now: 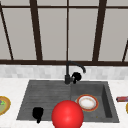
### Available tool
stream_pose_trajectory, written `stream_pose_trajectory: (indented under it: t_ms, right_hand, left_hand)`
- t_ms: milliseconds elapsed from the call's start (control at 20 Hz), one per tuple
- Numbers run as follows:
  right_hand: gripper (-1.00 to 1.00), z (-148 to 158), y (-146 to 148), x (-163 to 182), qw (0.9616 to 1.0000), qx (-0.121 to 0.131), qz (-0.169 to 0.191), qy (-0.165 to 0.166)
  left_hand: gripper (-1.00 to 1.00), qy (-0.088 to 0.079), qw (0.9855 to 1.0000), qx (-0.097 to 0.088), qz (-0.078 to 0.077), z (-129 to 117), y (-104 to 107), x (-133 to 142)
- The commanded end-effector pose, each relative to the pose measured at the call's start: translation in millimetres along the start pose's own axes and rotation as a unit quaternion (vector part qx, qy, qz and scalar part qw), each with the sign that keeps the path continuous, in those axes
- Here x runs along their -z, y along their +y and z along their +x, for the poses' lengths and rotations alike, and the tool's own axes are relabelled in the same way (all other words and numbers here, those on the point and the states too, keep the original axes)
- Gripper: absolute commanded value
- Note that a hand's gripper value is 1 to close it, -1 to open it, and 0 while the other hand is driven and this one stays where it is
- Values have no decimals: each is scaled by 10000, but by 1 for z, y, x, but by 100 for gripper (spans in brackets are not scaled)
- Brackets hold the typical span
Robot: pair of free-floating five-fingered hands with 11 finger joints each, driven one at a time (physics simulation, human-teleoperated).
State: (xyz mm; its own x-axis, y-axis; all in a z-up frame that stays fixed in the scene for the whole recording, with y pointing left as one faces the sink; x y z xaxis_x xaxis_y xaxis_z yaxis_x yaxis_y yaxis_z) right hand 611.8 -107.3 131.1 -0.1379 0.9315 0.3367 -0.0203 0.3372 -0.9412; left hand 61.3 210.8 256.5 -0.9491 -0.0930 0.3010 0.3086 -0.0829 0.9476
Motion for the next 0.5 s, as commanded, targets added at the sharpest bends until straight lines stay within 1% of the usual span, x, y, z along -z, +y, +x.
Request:
stream_pose_trajectory:
  t_ms: [0,50,200,350,450]
  right_hand:
    - [100,-16,16,1,9991,275,24,327]
    - [100,-21,18,1,9989,375,-65,274]
    - [100,-30,18,-2,9973,703,-178,105]
    - [100,-41,19,-7,9936,1065,-297,-210]
    - [100,-47,23,-11,9904,1269,-378,-389]
  left_hand:
    - [0,0,10000,0,0,0,0,0]
    - [0,0,10000,0,0,0,0,0]
    - [0,0,10000,0,0,0,0,0]
    - [0,0,10000,0,0,0,0,0]
    - [0,0,10000,0,0,0,0,0]
